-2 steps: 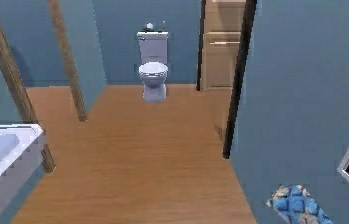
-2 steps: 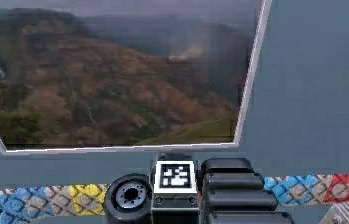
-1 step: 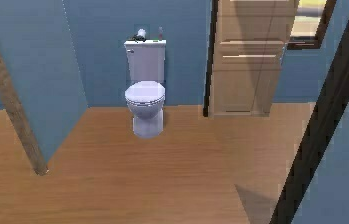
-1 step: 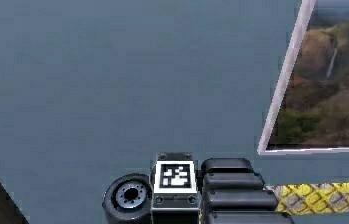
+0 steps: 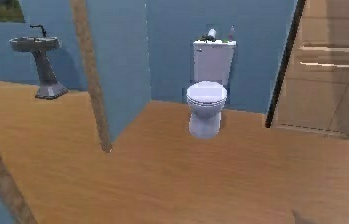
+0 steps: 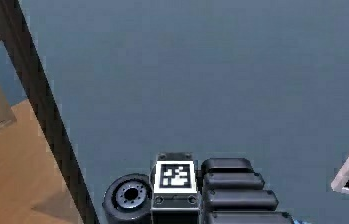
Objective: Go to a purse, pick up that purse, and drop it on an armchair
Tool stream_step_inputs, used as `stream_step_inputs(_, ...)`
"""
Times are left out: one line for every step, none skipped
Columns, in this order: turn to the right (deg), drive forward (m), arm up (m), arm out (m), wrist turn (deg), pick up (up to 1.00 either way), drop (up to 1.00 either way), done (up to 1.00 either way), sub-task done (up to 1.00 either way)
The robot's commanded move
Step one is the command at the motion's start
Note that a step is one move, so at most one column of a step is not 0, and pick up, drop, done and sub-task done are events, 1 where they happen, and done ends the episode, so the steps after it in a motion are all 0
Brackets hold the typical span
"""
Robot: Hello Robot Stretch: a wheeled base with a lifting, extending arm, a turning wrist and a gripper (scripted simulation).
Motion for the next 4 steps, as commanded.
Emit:
stream_step_inputs(0.0, 0.05, 0.0, 0.0, 0.0, 0.0, 0.0, 0.0, 0.0)
stream_step_inputs(-30.0, 0.0, 0.0, 0.0, 0.0, 0.0, 0.0, 0.0, 0.0)
stream_step_inputs(0.0, 1.0, 0.0, 0.0, 0.0, 0.0, 0.0, 0.0, 0.0)
stream_step_inputs(-18.0, 0.0, 0.0, 0.0, 0.0, 0.0, 0.0, 0.0, 0.0)
